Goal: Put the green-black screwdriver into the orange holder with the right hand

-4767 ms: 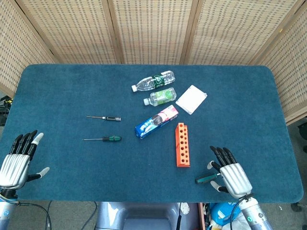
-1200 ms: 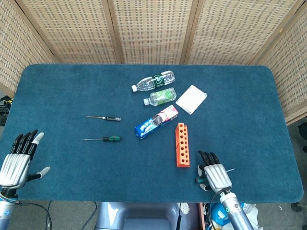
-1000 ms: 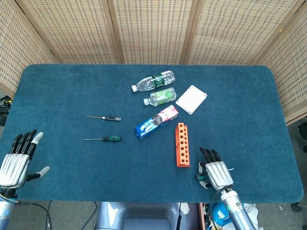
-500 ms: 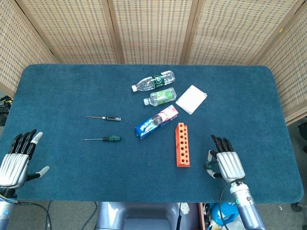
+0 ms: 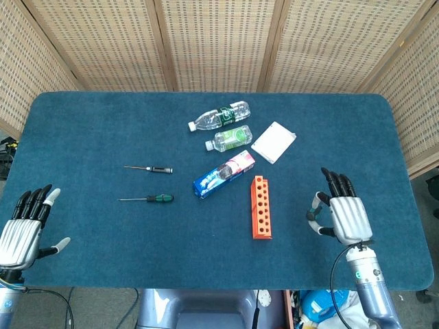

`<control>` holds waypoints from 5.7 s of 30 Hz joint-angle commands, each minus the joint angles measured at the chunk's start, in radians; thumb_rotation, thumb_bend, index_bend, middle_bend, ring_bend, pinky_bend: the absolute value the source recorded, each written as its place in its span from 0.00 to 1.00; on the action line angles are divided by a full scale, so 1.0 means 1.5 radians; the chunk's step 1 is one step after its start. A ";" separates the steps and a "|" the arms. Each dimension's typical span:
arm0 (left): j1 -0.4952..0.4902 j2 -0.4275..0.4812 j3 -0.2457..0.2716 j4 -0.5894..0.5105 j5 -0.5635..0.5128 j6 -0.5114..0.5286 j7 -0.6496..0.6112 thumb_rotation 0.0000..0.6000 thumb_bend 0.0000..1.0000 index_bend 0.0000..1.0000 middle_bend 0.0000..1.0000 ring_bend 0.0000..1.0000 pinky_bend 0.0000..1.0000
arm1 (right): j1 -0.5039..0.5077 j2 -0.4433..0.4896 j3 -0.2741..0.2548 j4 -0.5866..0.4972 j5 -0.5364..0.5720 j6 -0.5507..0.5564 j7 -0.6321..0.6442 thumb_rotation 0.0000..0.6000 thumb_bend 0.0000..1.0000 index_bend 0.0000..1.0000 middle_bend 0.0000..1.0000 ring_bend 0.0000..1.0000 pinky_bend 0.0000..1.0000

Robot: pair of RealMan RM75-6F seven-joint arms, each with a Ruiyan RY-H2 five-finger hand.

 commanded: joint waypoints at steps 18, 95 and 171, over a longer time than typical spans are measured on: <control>0.003 -0.026 -0.010 0.039 0.044 0.053 -0.042 1.00 0.00 0.00 0.00 0.00 0.00 | 0.010 0.112 0.120 -0.146 0.240 -0.122 0.366 1.00 0.20 0.66 0.00 0.00 0.00; -0.006 -0.011 -0.013 0.022 0.022 0.029 -0.046 1.00 0.00 0.00 0.00 0.00 0.00 | 0.200 0.059 0.164 -0.209 0.472 -0.103 0.363 1.00 0.20 0.67 0.00 0.00 0.00; -0.007 -0.017 -0.008 0.026 0.021 0.021 -0.035 1.00 0.00 0.00 0.00 0.00 0.00 | 0.203 0.093 0.163 -0.157 0.484 -0.169 0.408 1.00 0.20 0.67 0.00 0.00 0.00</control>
